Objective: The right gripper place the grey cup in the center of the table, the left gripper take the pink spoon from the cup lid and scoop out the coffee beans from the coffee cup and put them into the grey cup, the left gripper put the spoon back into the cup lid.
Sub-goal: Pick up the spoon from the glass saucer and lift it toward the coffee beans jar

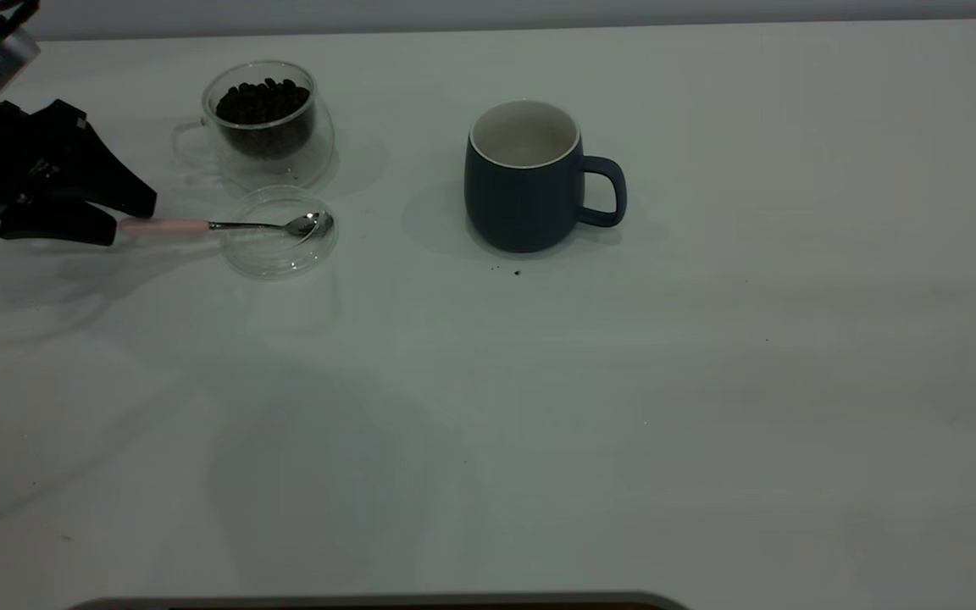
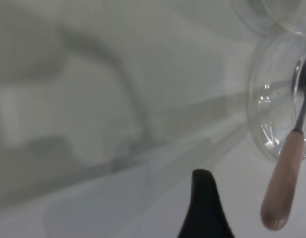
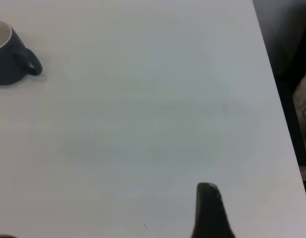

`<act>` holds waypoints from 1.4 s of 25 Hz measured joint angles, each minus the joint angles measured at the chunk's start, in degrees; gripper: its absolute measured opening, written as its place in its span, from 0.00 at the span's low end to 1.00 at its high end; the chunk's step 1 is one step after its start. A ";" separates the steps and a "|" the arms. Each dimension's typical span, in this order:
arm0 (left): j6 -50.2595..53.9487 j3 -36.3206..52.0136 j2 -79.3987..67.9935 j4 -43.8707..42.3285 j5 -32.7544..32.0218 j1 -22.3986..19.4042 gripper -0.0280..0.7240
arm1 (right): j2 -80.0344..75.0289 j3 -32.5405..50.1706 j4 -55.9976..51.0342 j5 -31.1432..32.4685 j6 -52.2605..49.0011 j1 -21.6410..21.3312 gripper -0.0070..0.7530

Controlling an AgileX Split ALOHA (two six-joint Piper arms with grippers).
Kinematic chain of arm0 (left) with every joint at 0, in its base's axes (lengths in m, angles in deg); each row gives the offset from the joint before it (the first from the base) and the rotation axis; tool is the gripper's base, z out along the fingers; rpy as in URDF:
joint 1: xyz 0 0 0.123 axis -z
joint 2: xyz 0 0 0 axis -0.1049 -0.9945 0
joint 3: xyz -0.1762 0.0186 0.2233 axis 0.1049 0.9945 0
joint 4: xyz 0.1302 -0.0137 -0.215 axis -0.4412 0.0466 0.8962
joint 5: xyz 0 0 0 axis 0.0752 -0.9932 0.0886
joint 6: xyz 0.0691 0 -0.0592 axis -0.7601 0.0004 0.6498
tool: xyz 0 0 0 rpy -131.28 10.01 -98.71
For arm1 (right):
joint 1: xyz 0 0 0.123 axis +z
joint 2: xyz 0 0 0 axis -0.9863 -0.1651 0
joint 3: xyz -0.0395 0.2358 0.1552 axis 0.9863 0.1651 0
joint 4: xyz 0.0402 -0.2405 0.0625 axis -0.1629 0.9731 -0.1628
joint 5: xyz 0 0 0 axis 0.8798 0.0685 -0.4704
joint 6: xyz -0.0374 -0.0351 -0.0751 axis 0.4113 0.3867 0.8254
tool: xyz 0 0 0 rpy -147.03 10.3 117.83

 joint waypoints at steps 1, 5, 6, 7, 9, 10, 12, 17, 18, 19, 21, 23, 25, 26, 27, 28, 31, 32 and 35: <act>-0.19 0.00 0.00 0.31 0.00 0.13 0.83 | 0.00 0.00 0.00 0.00 0.00 0.00 0.70; -0.54 0.00 0.00 1.24 0.17 1.06 0.83 | 0.00 0.00 0.00 0.05 0.00 0.00 0.70; -0.54 0.00 0.00 1.77 0.17 1.18 0.83 | 0.00 0.00 0.00 0.05 0.00 0.00 0.70; -0.56 0.00 -0.06 2.38 0.17 1.19 0.83 | 0.00 0.00 0.00 0.05 0.00 0.00 0.70; -0.56 0.00 -0.06 3.35 0.17 1.25 0.83 | 0.00 0.00 0.00 0.05 0.00 0.00 0.70; -0.56 0.00 -0.18 3.59 0.17 1.29 0.83 | 0.00 0.00 0.00 0.05 0.00 0.00 0.70; -0.56 0.00 -0.52 3.98 0.16 1.29 0.83 | 0.00 0.00 0.00 0.05 0.00 0.00 0.70; -0.56 0.00 -2.74 4.44 -0.82 1.29 0.82 | 0.00 0.00 0.00 0.05 0.00 0.00 0.70; -0.56 0.00 -3.13 4.83 -0.92 1.29 0.82 | 0.00 0.00 0.00 0.05 0.00 0.00 0.70; -0.56 0.00 -3.45 5.22 -0.94 1.29 0.82 | 0.04 0.00 0.00 0.05 0.00 0.00 0.70; -0.56 0.00 -3.77 6.18 -1.07 1.29 0.82 | 0.04 0.00 0.00 0.05 0.00 0.00 0.70; -0.85 0.00 -3.99 7.02 -1.07 1.29 0.82 | 0.04 0.00 0.00 0.05 0.00 0.00 0.70; -1.56 0.00 -4.04 7.39 -1.07 1.36 0.82 | 0.04 0.00 0.00 0.05 0.00 0.00 0.70; -1.77 0.00 -4.04 7.45 -1.07 1.53 0.82 | 0.04 0.00 0.00 0.05 0.00 0.00 0.70; -1.84 0.00 -4.04 7.55 -1.07 1.74 0.82 | 0.04 0.00 0.00 0.05 0.00 0.00 0.70; -1.90 0.00 -4.09 7.69 -1.07 1.96 0.82 | 0.04 0.00 0.00 0.05 0.00 0.00 0.70; -1.96 0.00 -4.09 8.14 -1.12 2.67 0.82 | 0.04 0.00 0.00 0.05 0.00 0.00 0.70; -1.99 0.00 -4.09 8.28 -1.12 2.80 0.82 | 0.04 0.00 0.00 0.05 0.00 0.00 0.70; -1.99 0.00 -4.09 8.42 -1.17 2.86 0.81 | 0.04 0.00 0.00 0.05 0.00 0.00 0.70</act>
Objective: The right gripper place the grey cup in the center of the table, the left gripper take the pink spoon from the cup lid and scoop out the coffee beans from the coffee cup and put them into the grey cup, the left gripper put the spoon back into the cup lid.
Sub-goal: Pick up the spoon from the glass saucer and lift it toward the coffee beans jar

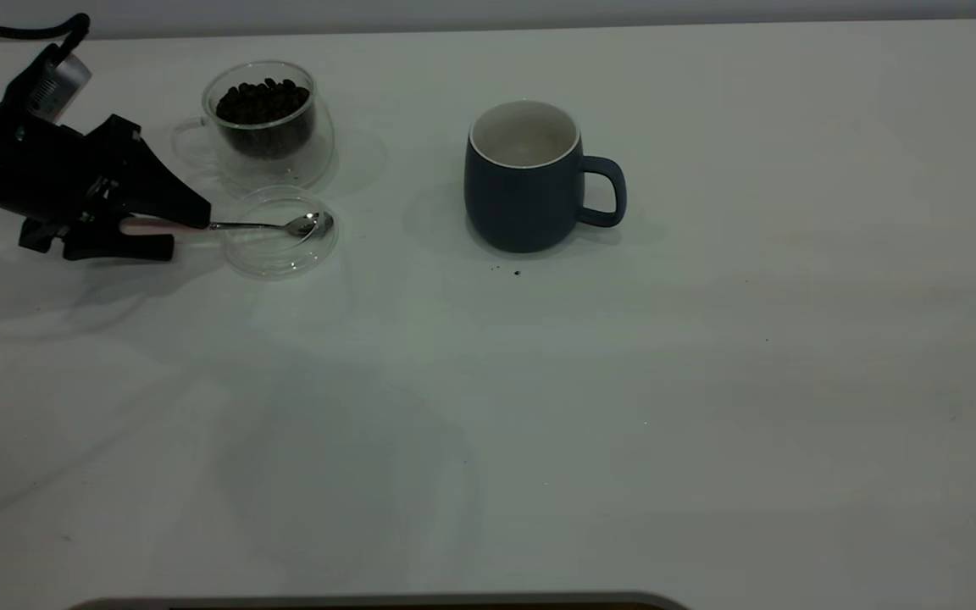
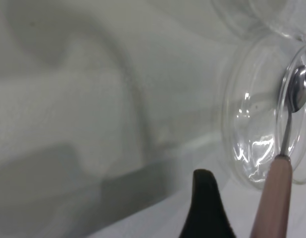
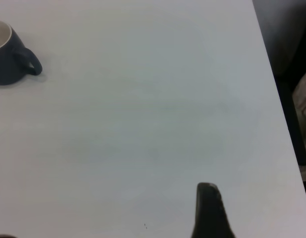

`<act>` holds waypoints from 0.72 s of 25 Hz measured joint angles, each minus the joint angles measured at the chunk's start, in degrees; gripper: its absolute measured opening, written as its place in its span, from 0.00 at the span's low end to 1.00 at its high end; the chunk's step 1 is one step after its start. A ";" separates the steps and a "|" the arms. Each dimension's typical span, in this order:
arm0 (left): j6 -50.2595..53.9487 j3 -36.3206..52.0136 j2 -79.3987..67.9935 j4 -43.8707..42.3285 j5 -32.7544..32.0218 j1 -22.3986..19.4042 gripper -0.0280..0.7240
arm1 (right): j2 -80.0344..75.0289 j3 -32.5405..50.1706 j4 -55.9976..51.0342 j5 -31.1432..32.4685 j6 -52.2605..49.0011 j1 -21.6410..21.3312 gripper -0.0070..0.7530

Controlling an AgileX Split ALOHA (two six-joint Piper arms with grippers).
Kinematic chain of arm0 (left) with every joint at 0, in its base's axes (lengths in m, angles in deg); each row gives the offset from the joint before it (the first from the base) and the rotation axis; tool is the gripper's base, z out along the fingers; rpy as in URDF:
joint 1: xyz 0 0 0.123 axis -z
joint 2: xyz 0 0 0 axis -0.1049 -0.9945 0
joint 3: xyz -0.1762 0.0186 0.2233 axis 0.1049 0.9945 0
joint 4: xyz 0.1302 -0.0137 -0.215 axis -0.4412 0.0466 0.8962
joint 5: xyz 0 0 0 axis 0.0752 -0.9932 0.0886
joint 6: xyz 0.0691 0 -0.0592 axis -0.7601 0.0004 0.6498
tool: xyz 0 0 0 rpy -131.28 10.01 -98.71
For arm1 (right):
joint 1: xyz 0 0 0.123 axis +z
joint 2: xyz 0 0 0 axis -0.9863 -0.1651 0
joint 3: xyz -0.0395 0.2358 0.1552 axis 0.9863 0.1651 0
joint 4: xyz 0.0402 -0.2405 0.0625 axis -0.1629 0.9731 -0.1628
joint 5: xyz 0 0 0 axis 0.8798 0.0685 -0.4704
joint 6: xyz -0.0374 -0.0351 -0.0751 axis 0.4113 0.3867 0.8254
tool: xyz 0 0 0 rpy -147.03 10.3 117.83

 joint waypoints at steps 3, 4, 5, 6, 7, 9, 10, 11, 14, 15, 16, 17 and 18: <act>0.00 0.00 0.00 0.06 0.12 0.00 0.77 | 0.00 0.00 0.00 0.00 0.00 0.00 0.70; 0.00 0.00 0.00 0.06 0.12 0.00 0.75 | 0.00 0.00 0.00 0.00 0.00 0.00 0.70; 0.00 0.00 0.00 0.06 0.12 0.00 0.72 | 0.00 0.00 0.00 0.00 0.00 0.00 0.70; 0.00 0.00 0.00 0.06 0.12 0.00 0.69 | 0.00 0.00 0.00 0.00 0.00 0.00 0.70; 0.00 0.00 0.00 0.06 0.12 0.00 0.66 | 0.00 0.00 0.00 0.00 0.00 0.00 0.69; 0.00 0.00 0.00 0.06 0.12 0.00 0.58 | 0.00 0.00 0.00 0.00 0.00 0.00 0.69; 0.00 0.00 0.00 0.06 0.12 0.00 0.54 | 0.00 0.00 0.00 0.00 0.00 0.00 0.69; 0.00 0.00 0.00 0.06 0.07 0.00 0.49 | 0.00 0.00 0.00 0.00 0.00 0.00 0.69; 0.00 0.00 0.00 0.35 -2.27 -0.06 0.38 | 0.00 0.00 0.00 0.00 0.00 0.00 0.69; 0.05 0.00 0.00 0.54 -3.14 -0.12 0.34 | 0.00 0.00 0.00 0.00 0.00 0.00 0.69; 0.05 0.00 0.00 0.67 -3.91 -0.18 0.31 | 0.00 0.00 0.00 0.00 0.00 0.00 0.69; 0.05 0.00 0.13 0.70 -4.57 -0.32 0.27 | 0.00 0.00 0.00 0.00 0.00 0.00 0.69; 0.05 0.00 0.45 0.70 -5.11 -0.47 0.25 | 0.00 0.00 0.00 0.00 0.00 0.00 0.69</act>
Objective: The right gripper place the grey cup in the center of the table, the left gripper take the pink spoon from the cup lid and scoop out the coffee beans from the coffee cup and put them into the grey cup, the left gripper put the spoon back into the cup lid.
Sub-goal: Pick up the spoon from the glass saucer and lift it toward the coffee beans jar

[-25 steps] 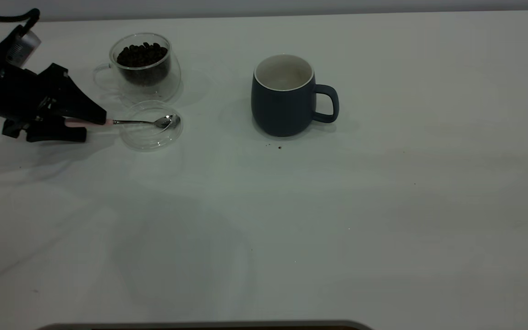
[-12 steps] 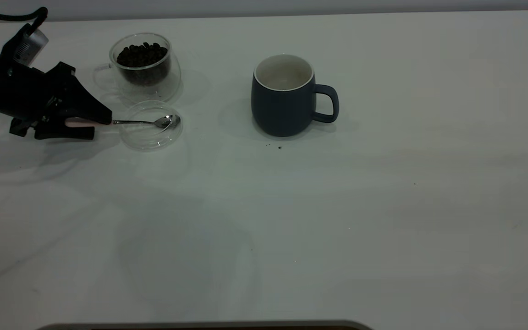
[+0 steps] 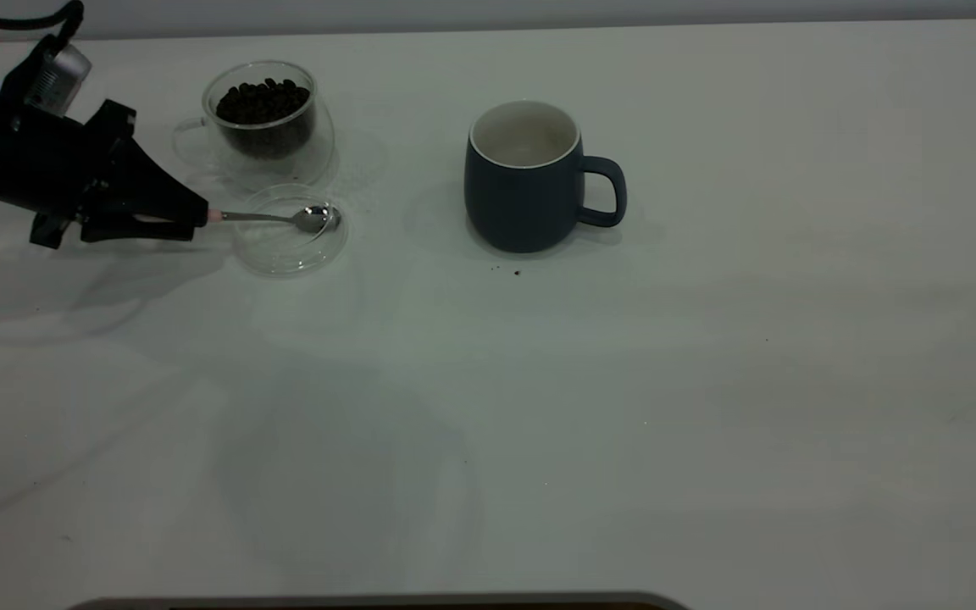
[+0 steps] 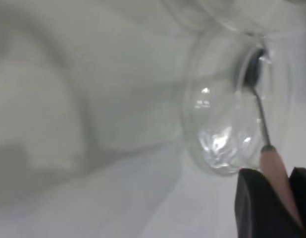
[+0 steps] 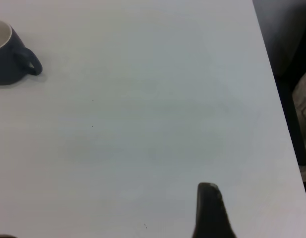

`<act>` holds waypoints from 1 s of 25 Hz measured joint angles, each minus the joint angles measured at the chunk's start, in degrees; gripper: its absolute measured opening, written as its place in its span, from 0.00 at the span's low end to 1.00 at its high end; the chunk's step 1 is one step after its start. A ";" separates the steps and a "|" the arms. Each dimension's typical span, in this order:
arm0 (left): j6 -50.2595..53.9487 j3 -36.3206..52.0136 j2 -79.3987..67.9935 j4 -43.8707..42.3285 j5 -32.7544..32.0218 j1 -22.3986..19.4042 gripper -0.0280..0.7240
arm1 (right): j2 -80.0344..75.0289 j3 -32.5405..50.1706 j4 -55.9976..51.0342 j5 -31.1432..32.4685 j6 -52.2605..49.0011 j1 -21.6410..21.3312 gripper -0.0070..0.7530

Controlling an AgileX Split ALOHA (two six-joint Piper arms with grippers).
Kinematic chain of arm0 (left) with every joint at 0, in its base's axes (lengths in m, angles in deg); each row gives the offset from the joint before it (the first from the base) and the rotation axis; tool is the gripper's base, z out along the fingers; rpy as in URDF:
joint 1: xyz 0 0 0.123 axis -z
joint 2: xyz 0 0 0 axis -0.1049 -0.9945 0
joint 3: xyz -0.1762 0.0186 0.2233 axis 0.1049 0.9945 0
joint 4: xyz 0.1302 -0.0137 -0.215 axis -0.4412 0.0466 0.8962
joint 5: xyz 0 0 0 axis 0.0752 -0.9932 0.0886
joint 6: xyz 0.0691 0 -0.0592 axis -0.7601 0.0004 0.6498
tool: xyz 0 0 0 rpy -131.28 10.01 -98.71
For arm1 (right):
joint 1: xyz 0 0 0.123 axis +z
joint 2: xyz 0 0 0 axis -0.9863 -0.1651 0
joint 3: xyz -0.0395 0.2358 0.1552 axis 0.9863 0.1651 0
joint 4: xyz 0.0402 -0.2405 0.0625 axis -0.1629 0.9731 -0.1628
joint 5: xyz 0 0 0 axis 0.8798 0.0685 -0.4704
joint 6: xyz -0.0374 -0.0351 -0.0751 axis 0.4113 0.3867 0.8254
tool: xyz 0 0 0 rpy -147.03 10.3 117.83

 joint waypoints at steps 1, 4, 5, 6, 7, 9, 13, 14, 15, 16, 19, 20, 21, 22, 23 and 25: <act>0.00 0.00 0.31 0.05 -0.15 -0.24 0.22 | 0.00 0.00 0.00 0.00 0.00 0.00 0.69; 0.53 0.00 1.50 -0.14 0.27 -1.26 0.20 | 0.00 0.00 0.00 0.00 -0.01 0.00 0.69; 0.90 0.00 1.87 -0.20 0.43 -1.64 0.20 | 0.00 0.00 0.00 0.00 -0.01 0.00 0.69; 1.50 0.00 2.14 -0.33 0.50 -1.93 0.20 | 0.00 0.00 0.00 0.00 -0.01 0.00 0.69; 2.15 0.00 2.30 -0.50 0.42 -2.15 0.20 | 0.00 0.00 0.00 0.00 -0.01 0.00 0.69; 2.94 0.00 2.41 -0.92 -1.15 -2.51 0.20 | 0.00 0.00 0.00 0.00 -0.01 0.00 0.69; 3.34 -0.16 2.79 -4.70 -7.57 -2.61 0.19 | 0.00 0.00 0.00 0.00 -0.01 0.00 0.69; 3.36 -0.43 3.00 -6.13 -8.86 -2.61 0.19 | 0.00 0.00 0.00 0.00 -0.01 0.00 0.69; 3.54 -0.57 3.40 -7.27 -9.83 -2.61 0.19 | 0.00 0.00 0.00 0.00 -0.01 0.00 0.69; 3.87 -0.76 3.83 -8.49 -10.55 -2.61 0.19 | 0.00 0.00 0.00 0.00 -0.01 0.00 0.69; 4.38 -1.07 5.68 -11.24 -12.55 -2.61 0.19 | 0.00 0.00 0.00 0.00 -0.01 0.00 0.69; 4.50 -1.07 6.58 -11.83 -12.80 -2.61 0.19 | 0.00 0.00 0.00 0.00 -0.01 0.00 0.69; 4.51 -1.07 7.46 -12.11 -12.91 -2.61 0.19 | 0.00 0.00 0.00 0.00 -0.01 0.00 0.69; 4.51 -1.07 8.52 -12.09 -12.96 -2.61 0.19 | 0.00 0.00 0.00 0.00 -0.01 0.00 0.69; 4.51 -1.07 9.61 -12.09 -13.05 -2.61 0.19 | 0.00 0.00 0.00 0.00 -0.01 0.00 0.69; 4.16 -1.69 11.44 -12.04 -13.68 -2.61 0.19 | 0.00 0.00 0.00 0.00 -0.01 0.00 0.69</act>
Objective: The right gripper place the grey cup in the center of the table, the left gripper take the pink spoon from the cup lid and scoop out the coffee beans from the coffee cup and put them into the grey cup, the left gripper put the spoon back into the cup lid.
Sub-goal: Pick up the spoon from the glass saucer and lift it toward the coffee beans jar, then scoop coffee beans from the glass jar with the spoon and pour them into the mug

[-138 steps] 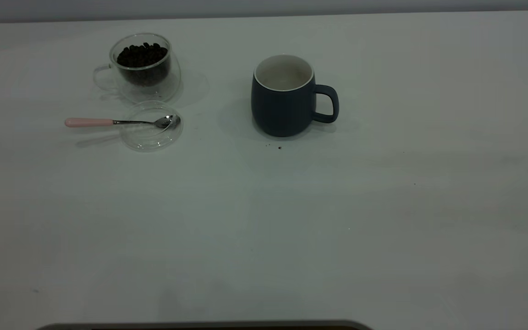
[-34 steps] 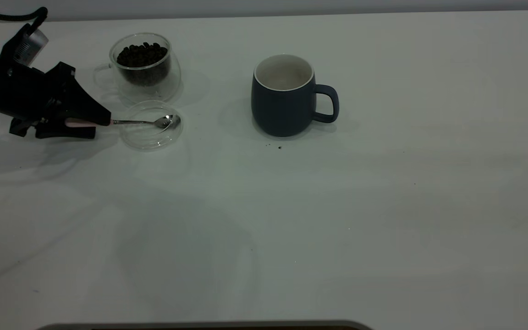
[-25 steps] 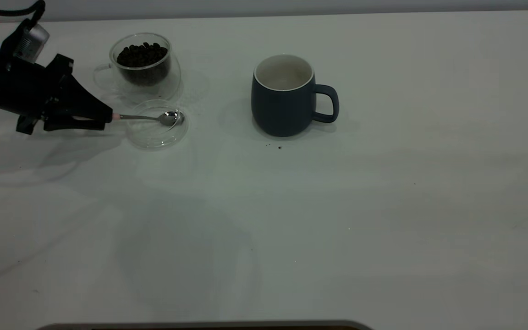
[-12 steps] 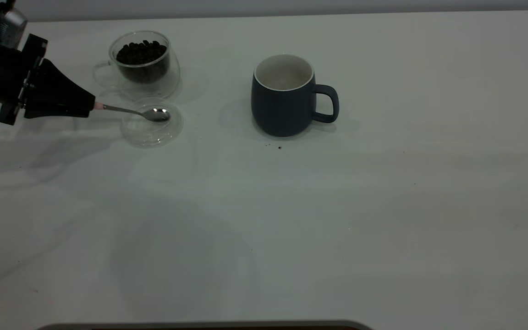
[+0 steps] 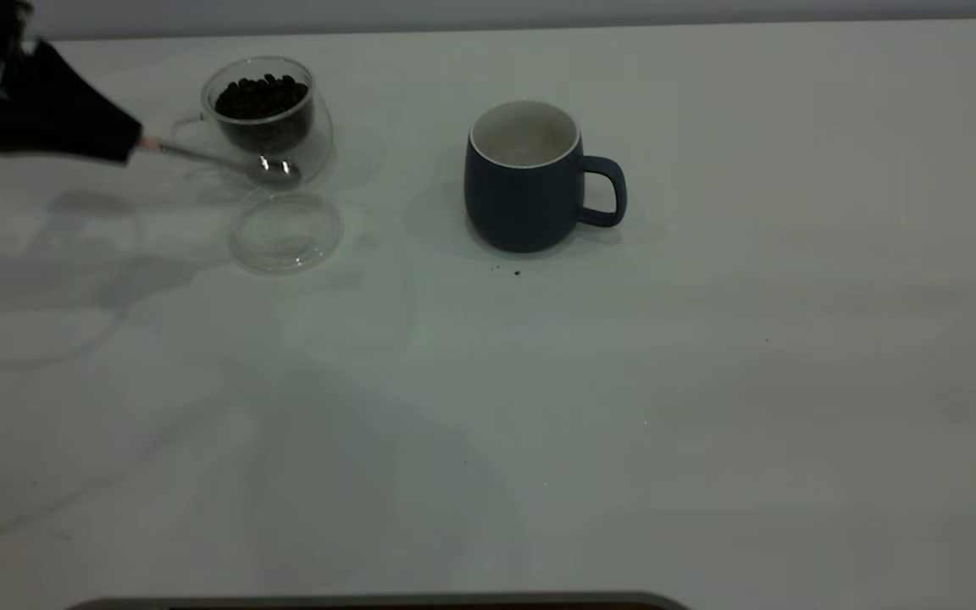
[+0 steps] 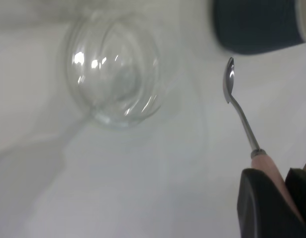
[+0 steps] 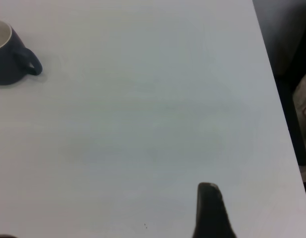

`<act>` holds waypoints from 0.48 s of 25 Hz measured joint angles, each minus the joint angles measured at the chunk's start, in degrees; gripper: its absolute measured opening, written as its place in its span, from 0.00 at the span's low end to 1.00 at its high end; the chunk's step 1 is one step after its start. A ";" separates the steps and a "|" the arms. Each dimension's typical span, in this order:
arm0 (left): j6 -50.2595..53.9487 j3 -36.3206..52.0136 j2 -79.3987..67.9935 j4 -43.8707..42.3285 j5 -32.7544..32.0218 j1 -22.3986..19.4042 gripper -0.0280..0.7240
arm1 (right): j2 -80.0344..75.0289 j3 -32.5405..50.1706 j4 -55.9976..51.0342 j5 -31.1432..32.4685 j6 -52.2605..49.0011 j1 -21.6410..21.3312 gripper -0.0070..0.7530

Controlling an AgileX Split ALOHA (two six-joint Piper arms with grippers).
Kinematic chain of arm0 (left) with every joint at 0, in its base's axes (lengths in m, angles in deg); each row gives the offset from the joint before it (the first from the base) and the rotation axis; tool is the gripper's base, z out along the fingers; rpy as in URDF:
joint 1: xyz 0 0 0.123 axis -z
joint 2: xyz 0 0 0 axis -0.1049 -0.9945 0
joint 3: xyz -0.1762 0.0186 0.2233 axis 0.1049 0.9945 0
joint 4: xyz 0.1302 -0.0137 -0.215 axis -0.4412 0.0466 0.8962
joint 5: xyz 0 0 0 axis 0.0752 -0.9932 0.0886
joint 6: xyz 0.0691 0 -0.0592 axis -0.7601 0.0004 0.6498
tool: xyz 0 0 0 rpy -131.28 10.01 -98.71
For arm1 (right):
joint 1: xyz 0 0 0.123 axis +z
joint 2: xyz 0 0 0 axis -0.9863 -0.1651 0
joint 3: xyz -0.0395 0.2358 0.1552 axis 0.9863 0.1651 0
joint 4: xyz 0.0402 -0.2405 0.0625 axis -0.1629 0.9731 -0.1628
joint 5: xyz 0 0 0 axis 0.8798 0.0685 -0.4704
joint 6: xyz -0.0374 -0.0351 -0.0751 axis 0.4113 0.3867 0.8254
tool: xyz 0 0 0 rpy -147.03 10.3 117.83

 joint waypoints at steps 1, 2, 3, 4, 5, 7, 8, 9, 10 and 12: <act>-0.15 -0.76 0.80 0.06 -0.52 0.00 0.19 | 0.00 0.00 0.00 0.00 0.00 0.00 0.69; -0.26 -1.79 1.47 0.50 -0.97 0.00 0.19 | 0.00 0.00 0.00 0.00 0.00 0.00 0.69; -0.33 -2.96 1.87 1.40 -1.75 0.00 0.19 | 0.00 0.00 0.00 0.00 0.00 0.00 0.69; -0.33 -3.95 2.23 2.36 -2.33 0.00 0.19 | 0.00 0.00 0.00 0.00 0.00 0.00 0.69; -0.37 -5.11 2.37 3.72 -2.46 0.00 0.19 | 0.00 0.00 0.00 0.00 0.00 0.00 0.69; -0.37 -7.20 2.48 6.57 -2.59 0.00 0.19 | 0.00 0.00 0.00 0.00 0.00 0.00 0.69; -0.37 -7.82 2.48 7.53 -1.93 0.00 0.19 | 0.00 0.00 0.00 0.00 0.00 0.00 0.69; -0.43 -8.36 2.48 8.22 -0.97 0.00 0.19 | 0.00 0.00 0.00 0.00 0.00 0.00 0.69; -0.49 -8.60 2.48 8.35 0.55 0.00 0.19 | 0.00 0.00 0.00 0.00 0.00 0.00 0.69; -0.53 -8.60 2.48 7.54 4.14 0.00 0.19 | 0.00 0.00 0.00 0.00 0.00 0.00 0.69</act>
